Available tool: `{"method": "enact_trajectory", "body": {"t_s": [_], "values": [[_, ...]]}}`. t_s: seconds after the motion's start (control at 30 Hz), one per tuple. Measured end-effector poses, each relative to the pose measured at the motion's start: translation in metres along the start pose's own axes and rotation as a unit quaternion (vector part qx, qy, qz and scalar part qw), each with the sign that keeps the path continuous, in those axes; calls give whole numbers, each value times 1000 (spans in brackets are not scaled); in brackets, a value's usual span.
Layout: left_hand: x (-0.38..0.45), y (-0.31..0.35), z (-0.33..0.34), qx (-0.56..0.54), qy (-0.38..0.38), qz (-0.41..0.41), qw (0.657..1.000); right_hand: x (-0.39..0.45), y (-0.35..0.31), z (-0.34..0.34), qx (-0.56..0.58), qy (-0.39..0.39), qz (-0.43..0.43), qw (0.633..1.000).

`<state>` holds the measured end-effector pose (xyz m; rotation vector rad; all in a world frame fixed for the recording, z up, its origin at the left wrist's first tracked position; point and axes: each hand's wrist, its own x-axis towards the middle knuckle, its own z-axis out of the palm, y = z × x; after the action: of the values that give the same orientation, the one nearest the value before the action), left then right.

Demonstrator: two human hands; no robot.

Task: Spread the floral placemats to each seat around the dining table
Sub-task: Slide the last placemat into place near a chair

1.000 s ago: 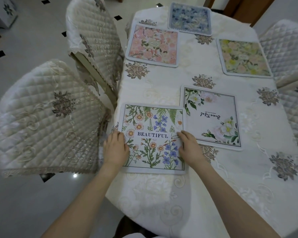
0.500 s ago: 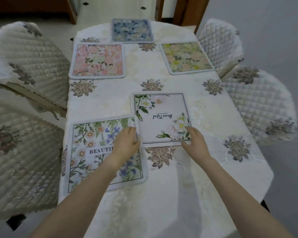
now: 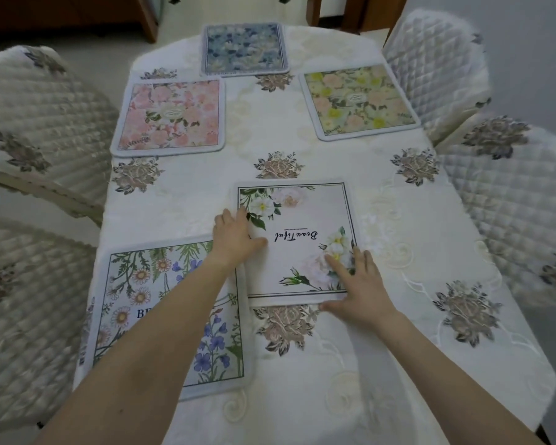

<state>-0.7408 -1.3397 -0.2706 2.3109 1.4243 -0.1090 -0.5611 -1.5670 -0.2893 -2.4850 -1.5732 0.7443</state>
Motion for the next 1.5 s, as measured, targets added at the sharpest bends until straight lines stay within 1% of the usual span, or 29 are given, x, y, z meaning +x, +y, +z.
{"method": "enact_trajectory", "body": {"t_s": [0.17,0.3,0.4,0.6,0.77,0.9,1.07,1.33,1.5], "values": [[9,12,3,5,7,-20,1000,-1,9,-1,19,21,10,1000],[17,25,8,0,4,-14,1000,2,25,-6,27,32,9,999],[20,43,14,-2,-1,-7,1000,2,44,-14,26,29,13,999],[19,79,28,17,-15,-22,1000,0,85,-29,8,10,-1,1000],[17,108,39,20,-43,2,999,-10,121,-40,14,8,7,1000],[12,138,54,-7,-46,24,999,-24,155,-48,22,1,25,999],[7,171,68,0,-61,38,997,-40,188,-59,30,-3,32,999],[-4,208,78,23,-77,22,996,-53,219,-72,9,7,20,1000],[-15,218,81,42,-78,50,995,-57,230,-76,2,-13,33,999]]}}
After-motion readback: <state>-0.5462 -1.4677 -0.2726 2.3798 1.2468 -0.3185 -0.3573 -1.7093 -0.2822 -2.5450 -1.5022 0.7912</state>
